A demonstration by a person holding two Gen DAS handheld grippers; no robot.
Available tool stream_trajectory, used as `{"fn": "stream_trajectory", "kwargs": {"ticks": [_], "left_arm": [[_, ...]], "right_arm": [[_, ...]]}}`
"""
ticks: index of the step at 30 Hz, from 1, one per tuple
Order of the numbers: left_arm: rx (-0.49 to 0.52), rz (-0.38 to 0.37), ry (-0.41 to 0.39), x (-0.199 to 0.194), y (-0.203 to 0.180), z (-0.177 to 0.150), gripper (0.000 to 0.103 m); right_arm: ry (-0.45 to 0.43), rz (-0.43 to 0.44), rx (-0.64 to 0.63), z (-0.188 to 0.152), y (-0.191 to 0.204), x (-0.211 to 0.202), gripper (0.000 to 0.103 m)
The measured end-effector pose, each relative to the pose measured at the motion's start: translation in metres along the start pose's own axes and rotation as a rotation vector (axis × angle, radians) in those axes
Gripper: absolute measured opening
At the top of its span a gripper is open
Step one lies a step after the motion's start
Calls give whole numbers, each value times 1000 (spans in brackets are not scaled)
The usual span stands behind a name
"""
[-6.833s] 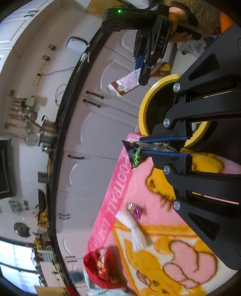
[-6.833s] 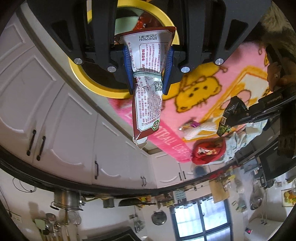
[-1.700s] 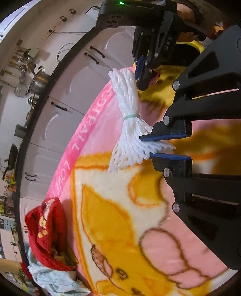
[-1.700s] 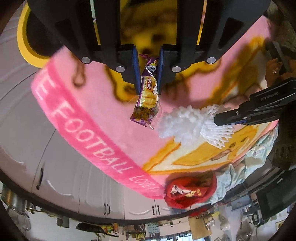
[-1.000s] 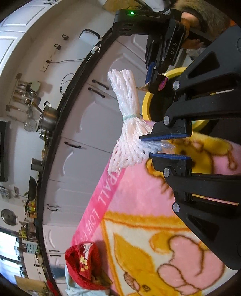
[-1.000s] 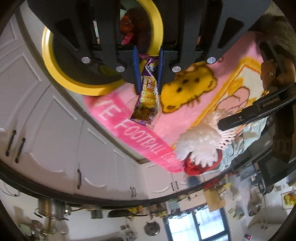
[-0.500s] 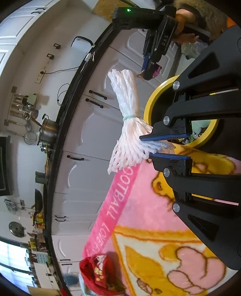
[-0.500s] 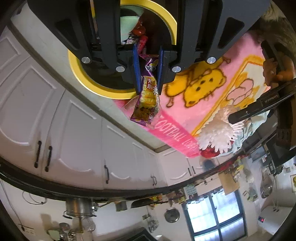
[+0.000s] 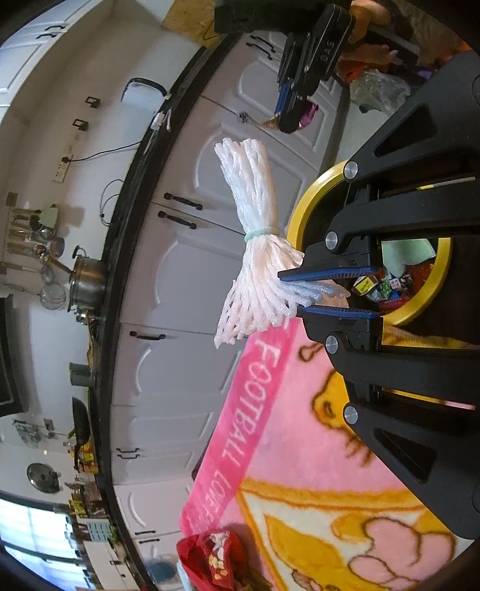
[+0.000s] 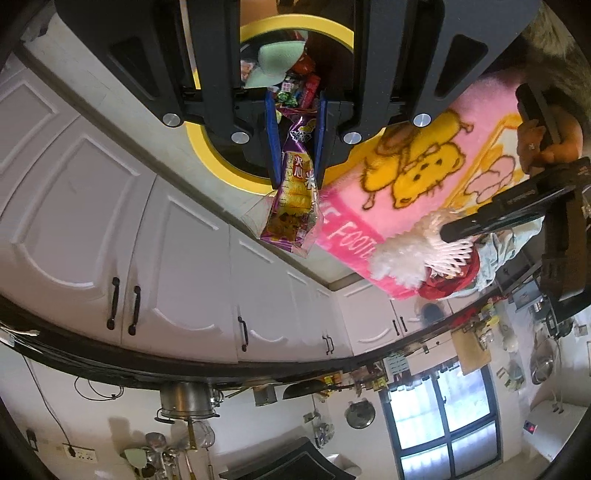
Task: Collect trash
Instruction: 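Carry the mesh net and purple packet over the yellow bin and open both tools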
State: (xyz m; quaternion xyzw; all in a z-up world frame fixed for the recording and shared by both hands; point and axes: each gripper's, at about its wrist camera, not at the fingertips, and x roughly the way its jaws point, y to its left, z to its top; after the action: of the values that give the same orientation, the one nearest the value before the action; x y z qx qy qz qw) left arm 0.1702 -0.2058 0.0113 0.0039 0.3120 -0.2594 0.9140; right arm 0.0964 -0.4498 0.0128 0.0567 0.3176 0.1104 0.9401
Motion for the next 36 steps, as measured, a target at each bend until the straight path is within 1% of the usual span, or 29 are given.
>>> {"fn": "stream_trajectory", "kwargs": {"ticks": [5, 11, 18, 27, 36], "left_arm": [[3, -5, 38, 20, -11, -6, 7], [19, -3, 79, 42, -24, -16, 7], [37, -6, 129, 62, -33, -27, 8], [36, -13, 184, 82, -37, -45, 8], [33, -21, 220, 94, -37, -51, 8]], "right_arm": [[2, -14, -7, -10, -4, -6, 16], [16, -18, -4, -21, -9, -3, 16], [65, -5, 6, -39, -9, 13, 16], [116, -5, -16, -58, 1, 35, 16], [149, 11, -9, -65, 3, 51, 17]]}}
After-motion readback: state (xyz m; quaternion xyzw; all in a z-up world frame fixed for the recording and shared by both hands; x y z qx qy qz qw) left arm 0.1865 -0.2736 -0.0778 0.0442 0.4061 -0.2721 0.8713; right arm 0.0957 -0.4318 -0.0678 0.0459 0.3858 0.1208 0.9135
